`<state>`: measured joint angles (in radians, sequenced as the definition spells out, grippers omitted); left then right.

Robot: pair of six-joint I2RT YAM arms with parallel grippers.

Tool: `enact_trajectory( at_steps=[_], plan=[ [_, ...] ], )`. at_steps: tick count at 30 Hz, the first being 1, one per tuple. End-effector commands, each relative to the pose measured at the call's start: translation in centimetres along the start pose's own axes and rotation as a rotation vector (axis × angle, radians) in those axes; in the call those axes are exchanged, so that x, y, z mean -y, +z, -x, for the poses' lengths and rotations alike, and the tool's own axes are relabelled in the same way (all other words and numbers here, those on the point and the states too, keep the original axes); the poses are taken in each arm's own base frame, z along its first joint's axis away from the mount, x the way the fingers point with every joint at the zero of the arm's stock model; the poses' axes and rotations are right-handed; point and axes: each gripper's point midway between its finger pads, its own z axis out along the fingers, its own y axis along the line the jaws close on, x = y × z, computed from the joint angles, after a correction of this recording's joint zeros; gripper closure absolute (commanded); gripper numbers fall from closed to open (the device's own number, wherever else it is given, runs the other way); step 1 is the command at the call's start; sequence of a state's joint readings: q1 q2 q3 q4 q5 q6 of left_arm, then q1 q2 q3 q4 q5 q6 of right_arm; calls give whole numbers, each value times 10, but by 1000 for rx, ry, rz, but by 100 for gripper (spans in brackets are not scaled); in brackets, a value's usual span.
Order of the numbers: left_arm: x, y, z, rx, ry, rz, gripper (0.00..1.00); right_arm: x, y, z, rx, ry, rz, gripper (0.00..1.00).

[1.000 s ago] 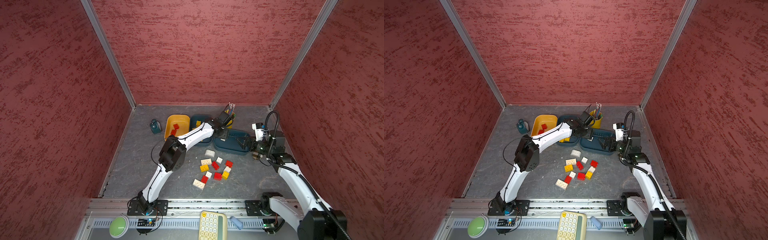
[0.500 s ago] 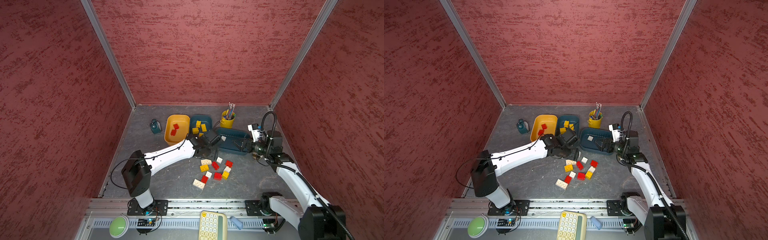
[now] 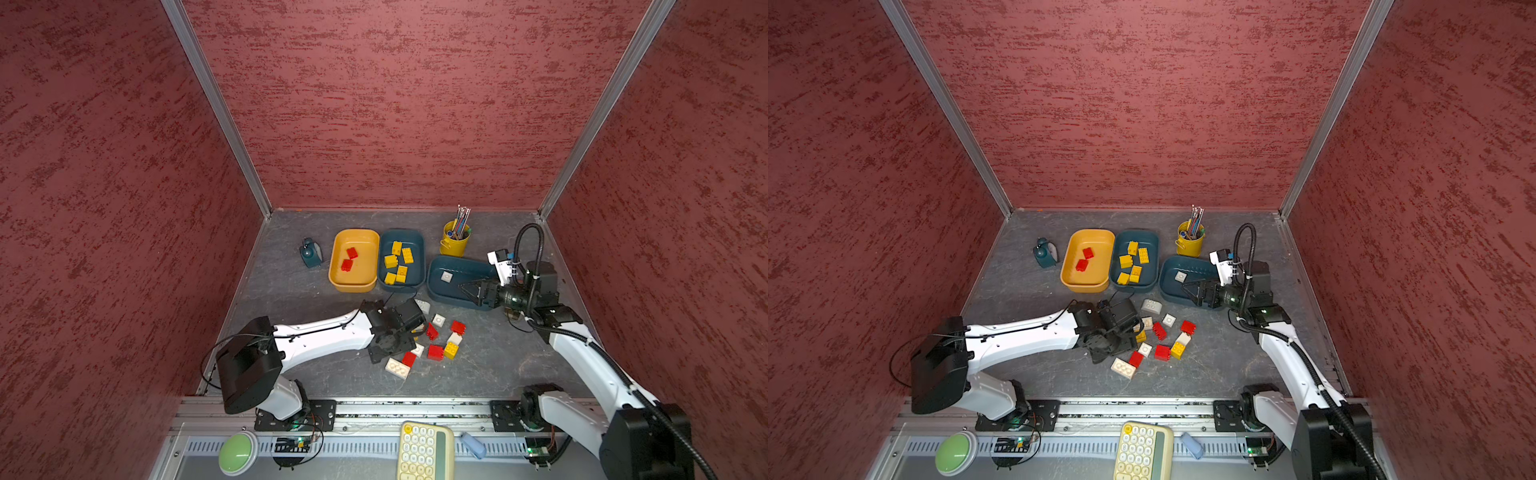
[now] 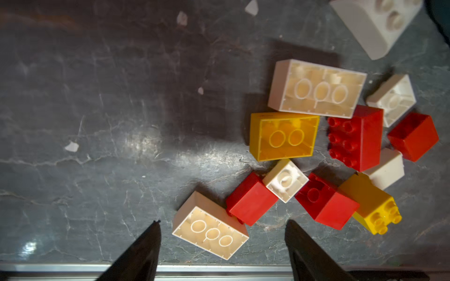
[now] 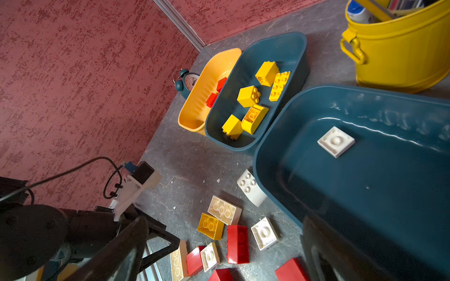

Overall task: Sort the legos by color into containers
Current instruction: 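Return the left gripper to the pile and grasp a white 2x2 brick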

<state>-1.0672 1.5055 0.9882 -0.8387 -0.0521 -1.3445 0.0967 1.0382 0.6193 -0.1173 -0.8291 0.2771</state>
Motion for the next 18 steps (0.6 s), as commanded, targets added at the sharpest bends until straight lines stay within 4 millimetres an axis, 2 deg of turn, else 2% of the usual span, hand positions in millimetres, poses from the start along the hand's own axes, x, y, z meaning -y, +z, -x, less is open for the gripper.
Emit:
enact_trajectory(
  at_steps=[1, 7, 13, 18],
  plan=[
    [-2, -1, -5, 8, -275, 18, 18, -10, 1, -3, -9, -14, 44, 1],
    [-25, 12, -26, 6, -459, 108, 19, -16, 4, -10, -13, -4, 79, 1],
    [-18, 23, -33, -3, -530, 83, 21, -22, 4, -11, -15, 1, 108, 1],
    [-17, 38, -40, -33, -582, 78, 24, -25, 4, -22, -30, 30, 123, 1]
  ],
)
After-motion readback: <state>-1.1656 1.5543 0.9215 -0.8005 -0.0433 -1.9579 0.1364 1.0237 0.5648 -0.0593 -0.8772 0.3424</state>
